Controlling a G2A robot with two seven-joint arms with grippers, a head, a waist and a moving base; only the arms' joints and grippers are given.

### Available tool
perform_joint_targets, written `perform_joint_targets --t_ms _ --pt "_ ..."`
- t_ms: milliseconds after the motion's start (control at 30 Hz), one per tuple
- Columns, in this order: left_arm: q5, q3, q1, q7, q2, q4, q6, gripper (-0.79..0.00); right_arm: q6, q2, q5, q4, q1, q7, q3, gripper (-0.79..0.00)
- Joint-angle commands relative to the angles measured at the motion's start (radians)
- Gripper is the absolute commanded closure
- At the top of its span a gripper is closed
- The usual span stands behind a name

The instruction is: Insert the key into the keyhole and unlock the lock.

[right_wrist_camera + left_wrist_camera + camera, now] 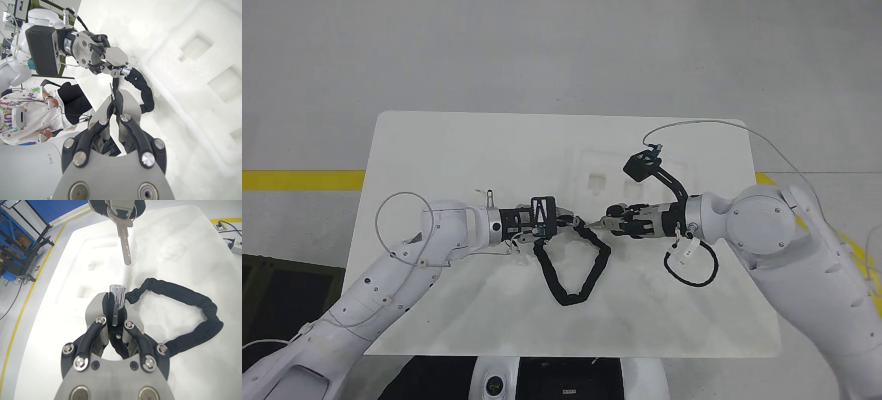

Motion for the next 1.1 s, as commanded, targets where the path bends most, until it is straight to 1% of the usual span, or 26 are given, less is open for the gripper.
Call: perform_joint_targets --t_ms 0,233,400,700,900,1067 --pt "0.003 -0.004 0.014 0.020 0.000 0.000 0.008 0.000 0.018 -0.002 -0.009 -0.012 -0.006 -0.017 -0.007 0.000" --pt "0.065 -0.016 0.051 0.153 0.000 0.051 0.065 0.000 0.135 -0.007 -0.024 -0.063 -0.005 -0.015 -0.024 0.000" --pt "0.089 -0.026 0.065 0.205 -0.001 0.065 0.093 0.000 0.219 -0.010 -0.053 -0.110 -0.010 0.011 -0.045 0.000" --pt "0.105 -0.035 0.075 0.218 -0.004 0.063 0.101 0.000 0.333 -0.029 -0.140 -0.129 0.040 -0.017 -0.109 0.000" --pt "0.105 -0.035 0.075 0.218 -0.004 0.063 0.101 0.000 0.381 -0.045 -0.162 -0.114 0.077 -0.032 -0.148 0.000" --pt "0.105 -0.035 0.075 0.218 -0.004 0.063 0.101 0.000 0.398 -0.054 -0.171 -0.104 0.097 -0.035 -0.160 0.000"
